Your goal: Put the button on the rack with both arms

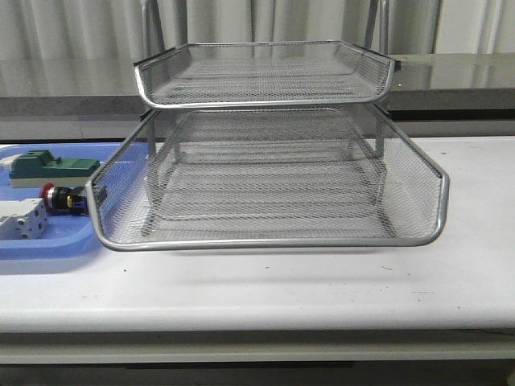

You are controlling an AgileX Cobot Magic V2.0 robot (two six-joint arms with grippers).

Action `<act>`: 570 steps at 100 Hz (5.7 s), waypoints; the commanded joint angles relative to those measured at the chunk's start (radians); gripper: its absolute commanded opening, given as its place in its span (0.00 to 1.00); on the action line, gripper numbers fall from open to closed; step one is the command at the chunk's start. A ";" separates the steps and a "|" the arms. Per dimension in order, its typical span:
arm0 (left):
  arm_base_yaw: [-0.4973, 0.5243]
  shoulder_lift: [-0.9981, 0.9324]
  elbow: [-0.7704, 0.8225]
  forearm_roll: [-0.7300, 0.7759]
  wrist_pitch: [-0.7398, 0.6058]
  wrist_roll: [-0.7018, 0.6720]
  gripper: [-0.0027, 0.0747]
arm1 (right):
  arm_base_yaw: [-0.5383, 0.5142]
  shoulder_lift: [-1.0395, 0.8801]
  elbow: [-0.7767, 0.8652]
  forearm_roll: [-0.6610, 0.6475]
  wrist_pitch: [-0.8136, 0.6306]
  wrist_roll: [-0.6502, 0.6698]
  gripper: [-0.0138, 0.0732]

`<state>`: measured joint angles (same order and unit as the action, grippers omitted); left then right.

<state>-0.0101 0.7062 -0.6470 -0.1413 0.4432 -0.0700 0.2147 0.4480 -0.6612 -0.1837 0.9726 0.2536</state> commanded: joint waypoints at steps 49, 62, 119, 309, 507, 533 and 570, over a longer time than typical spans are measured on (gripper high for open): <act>-0.006 0.631 -0.479 0.114 0.003 0.001 0.01 | -0.003 0.008 -0.035 -0.026 -0.055 -0.003 0.03; -0.006 0.717 -0.552 0.114 0.040 0.001 0.01 | -0.003 0.008 -0.035 -0.026 -0.053 -0.003 0.03; -0.006 0.791 -0.612 0.114 0.105 0.051 0.87 | -0.003 0.008 -0.035 -0.026 -0.050 -0.003 0.03; -0.088 1.402 -1.138 -0.032 0.504 1.178 0.84 | -0.003 0.008 -0.035 -0.026 -0.043 -0.003 0.03; -0.088 1.484 -1.142 -0.054 0.451 1.205 0.16 | -0.003 0.008 -0.035 -0.026 -0.042 -0.003 0.03; -0.088 1.482 -1.269 -0.054 0.608 1.186 0.01 | -0.003 0.008 -0.035 -0.026 -0.042 -0.003 0.03; -0.088 1.444 -1.542 -0.054 0.824 1.015 0.01 | -0.003 0.008 -0.035 -0.026 -0.040 -0.003 0.03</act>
<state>-0.0949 2.2486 -2.1307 -0.1767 1.2231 0.9933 0.2147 0.4480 -0.6612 -0.1837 0.9840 0.2536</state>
